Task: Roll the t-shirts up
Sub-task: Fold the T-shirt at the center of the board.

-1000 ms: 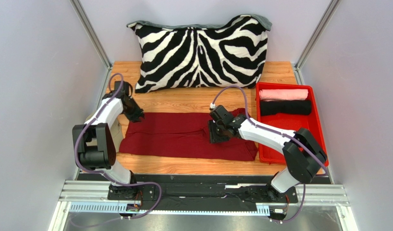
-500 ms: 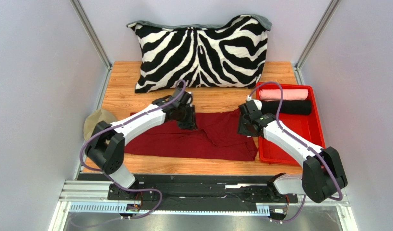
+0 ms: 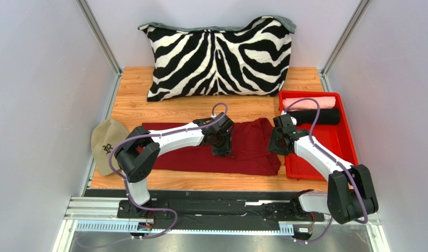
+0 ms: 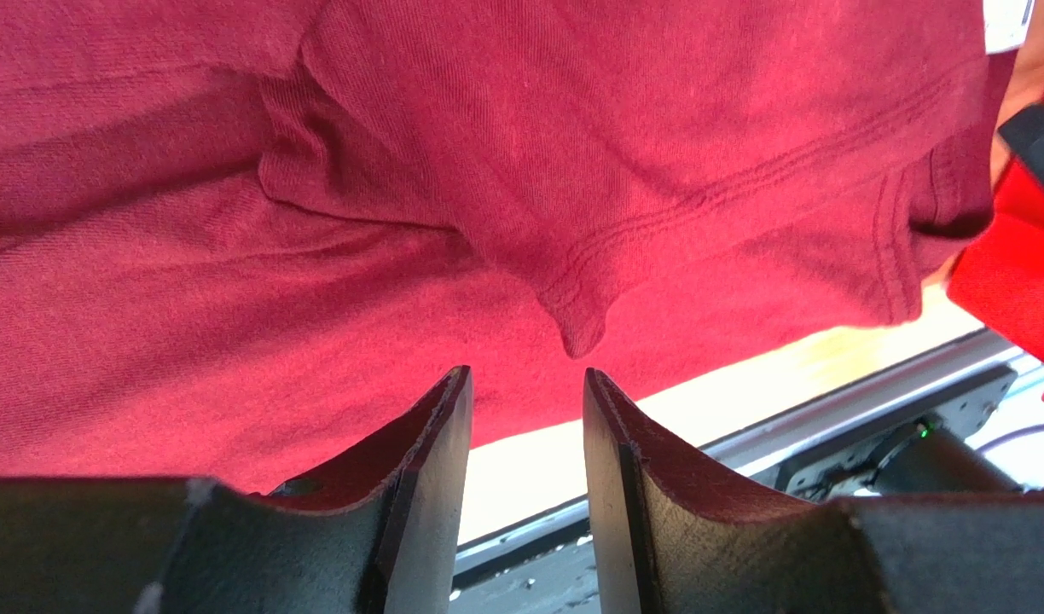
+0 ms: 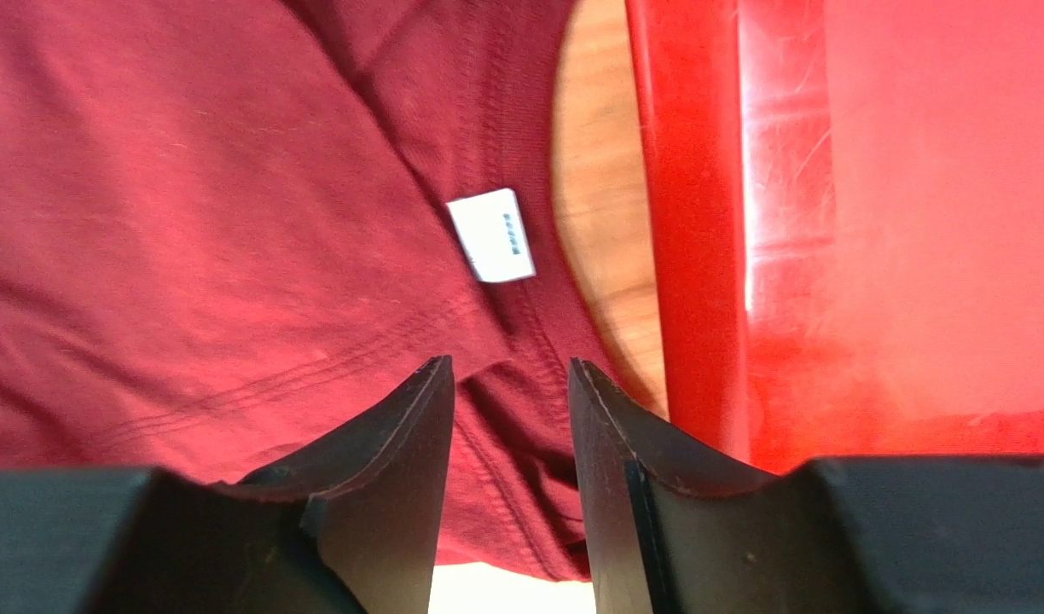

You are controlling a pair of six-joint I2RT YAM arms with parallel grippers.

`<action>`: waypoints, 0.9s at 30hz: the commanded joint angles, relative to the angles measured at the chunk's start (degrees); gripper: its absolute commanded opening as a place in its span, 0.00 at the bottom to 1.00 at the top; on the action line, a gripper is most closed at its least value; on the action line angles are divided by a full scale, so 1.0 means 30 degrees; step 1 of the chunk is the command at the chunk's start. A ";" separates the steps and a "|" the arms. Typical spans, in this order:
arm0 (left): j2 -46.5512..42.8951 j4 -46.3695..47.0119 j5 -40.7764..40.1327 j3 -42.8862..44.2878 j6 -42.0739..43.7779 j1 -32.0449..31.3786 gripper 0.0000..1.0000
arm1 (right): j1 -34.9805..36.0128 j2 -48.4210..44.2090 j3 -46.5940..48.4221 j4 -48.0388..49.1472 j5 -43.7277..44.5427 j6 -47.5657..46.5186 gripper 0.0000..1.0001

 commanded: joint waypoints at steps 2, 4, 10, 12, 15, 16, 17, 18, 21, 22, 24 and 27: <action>0.0608 0.0464 -0.0647 0.1189 -0.0880 -0.0225 0.45 | -0.0996 -0.0750 -0.0764 0.0616 -0.0150 -0.0640 0.43; 0.0815 0.0464 -0.0616 0.1277 -0.1026 -0.0313 0.44 | -0.0998 -0.0957 -0.0794 0.0675 -0.0383 -0.0699 0.43; 0.1283 0.0640 -0.0997 0.1510 -0.1261 -0.0372 0.40 | -0.0794 -0.0490 -0.0560 0.1524 -0.1966 -0.0172 0.35; 0.1489 0.0640 -0.0881 0.1744 -0.1290 -0.0372 0.38 | -0.0676 -0.0140 -0.0530 0.1612 -0.1937 -0.0172 0.33; 0.1694 0.0728 -0.0763 0.1804 -0.1407 -0.0372 0.36 | -0.0617 0.0125 -0.0676 0.1991 -0.1907 -0.0114 0.34; 0.1752 0.0728 -0.0763 0.1833 -0.1437 -0.0372 0.35 | -0.0588 0.0416 -0.0706 0.2109 -0.1908 -0.0142 0.33; 0.1782 0.0786 -0.0705 0.1805 -0.1437 -0.0343 0.34 | -0.0588 0.0564 -0.0735 0.2284 -0.1879 -0.0113 0.33; 0.1840 0.0787 -0.0733 0.1833 -0.1466 -0.0371 0.33 | -0.0559 0.0710 -0.0735 0.2402 -0.1907 -0.0113 0.33; 0.1958 0.0816 -0.0587 0.1892 -0.1525 -0.0372 0.32 | -0.0529 0.1296 -0.0765 0.2725 -0.1937 -0.0084 0.32; 0.2045 0.0845 -0.0587 0.1921 -0.1554 -0.0372 0.31 | -0.0471 0.1501 -0.0736 0.2783 -0.1937 -0.0084 0.32; 0.2105 0.0845 -0.0528 0.1922 -0.1554 -0.0401 0.30 | -0.0412 0.1649 -0.0677 0.2901 -0.1907 -0.0084 0.31; 0.2280 0.0845 -0.0470 0.1893 -0.1584 -0.0372 0.29 | -0.0266 0.1854 -0.0589 0.2960 -0.1791 0.0004 0.28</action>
